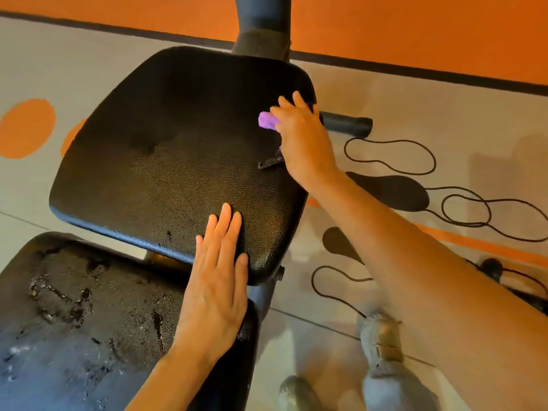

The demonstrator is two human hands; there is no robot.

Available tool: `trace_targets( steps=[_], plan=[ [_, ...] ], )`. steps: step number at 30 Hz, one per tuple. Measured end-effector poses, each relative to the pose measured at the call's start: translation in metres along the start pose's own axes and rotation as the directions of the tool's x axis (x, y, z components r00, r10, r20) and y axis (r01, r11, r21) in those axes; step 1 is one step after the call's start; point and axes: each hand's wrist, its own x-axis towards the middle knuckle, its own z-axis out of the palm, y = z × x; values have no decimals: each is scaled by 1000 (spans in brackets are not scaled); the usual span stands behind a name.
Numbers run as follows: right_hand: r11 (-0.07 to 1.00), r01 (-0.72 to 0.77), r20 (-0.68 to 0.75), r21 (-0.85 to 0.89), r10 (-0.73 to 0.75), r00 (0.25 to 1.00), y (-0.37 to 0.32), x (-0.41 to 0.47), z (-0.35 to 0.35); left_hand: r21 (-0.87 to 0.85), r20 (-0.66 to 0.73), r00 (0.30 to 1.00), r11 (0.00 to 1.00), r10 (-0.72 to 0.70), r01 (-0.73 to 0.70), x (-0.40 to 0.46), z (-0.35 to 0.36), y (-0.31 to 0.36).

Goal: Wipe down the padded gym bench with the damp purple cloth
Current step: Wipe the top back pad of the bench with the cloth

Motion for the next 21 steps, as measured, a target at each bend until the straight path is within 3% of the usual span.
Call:
trace_targets(
  steps=[2,4,6,9,11,13,17,21],
  plan=[
    [993,-13,-10,118,14,1000,2,16,-2,2,-17,1000,1000,-13,13,-1,0,3],
    [919,26,-94,393,13,995,11,-2,-8,0,-30,999,1000,-21,21,4,1,7],
    [739,20,-159,674,118,980,25,-29,-19,18,-37,999,1000,13,-13,15,4,14],
    [488,-50,-119,871,308,944,54,-56,-29,41,-23,996,996,83,-82,44,10,32],
    [318,-97,-39,943,397,917,72,-59,-24,71,-13,991,988,136,-135,65,14,44],
    [221,-112,9,969,420,907,82,-58,-16,108,7,985,979,173,-172,85,18,50],
    [108,-106,56,988,390,919,84,-55,7,136,48,985,976,164,-169,109,22,53],
    [37,-31,15,999,365,931,72,-38,27,115,45,990,984,133,-138,112,23,56]
  ],
)
